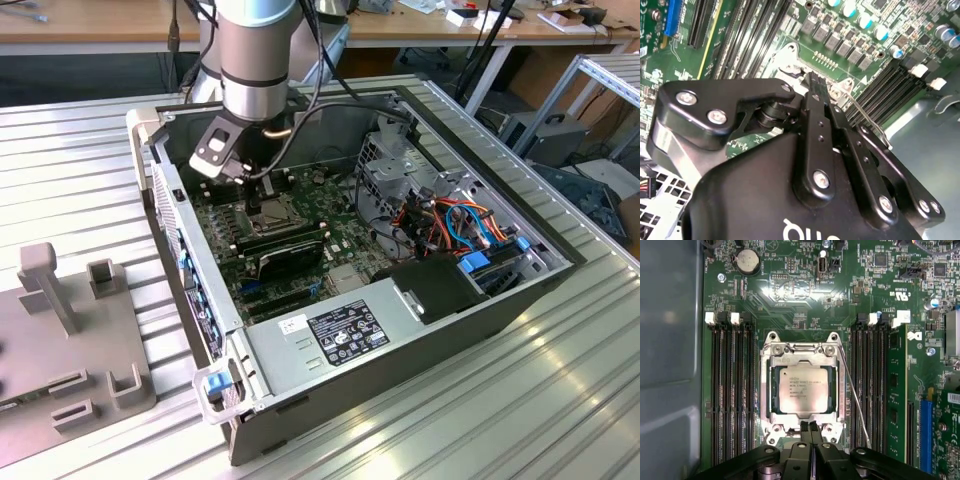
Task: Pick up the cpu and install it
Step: 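Close the cpu cover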
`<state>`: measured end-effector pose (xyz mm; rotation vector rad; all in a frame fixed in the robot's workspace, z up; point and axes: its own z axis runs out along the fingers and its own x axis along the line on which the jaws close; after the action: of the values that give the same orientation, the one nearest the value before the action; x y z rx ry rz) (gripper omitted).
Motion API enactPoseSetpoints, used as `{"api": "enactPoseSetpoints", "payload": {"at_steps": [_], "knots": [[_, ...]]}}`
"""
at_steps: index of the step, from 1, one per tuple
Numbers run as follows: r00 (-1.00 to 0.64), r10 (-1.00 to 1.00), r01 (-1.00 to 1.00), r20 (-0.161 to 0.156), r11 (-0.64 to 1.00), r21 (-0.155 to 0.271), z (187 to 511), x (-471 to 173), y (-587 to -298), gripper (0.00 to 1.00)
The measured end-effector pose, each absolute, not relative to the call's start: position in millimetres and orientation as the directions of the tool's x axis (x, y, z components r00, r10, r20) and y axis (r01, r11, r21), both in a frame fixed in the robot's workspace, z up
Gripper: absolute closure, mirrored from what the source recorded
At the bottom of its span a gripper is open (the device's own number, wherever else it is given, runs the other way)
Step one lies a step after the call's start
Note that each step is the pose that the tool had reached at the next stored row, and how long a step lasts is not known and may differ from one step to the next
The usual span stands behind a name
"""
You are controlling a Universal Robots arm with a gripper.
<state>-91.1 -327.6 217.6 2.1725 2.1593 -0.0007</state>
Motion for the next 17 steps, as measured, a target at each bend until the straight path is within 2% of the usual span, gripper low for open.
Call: {"api": "enactPoseSetpoints", "payload": {"at_steps": [12, 17], "knots": [[0.007, 0.998, 0.998, -0.056, -0.004, 0.055, 218.6, -59.4, -327.6, 0.89], [0.007, 0.998, 0.998, -0.057, -0.004, 0.055, 231.2, -59.3, -327.4, 0.89]]}}
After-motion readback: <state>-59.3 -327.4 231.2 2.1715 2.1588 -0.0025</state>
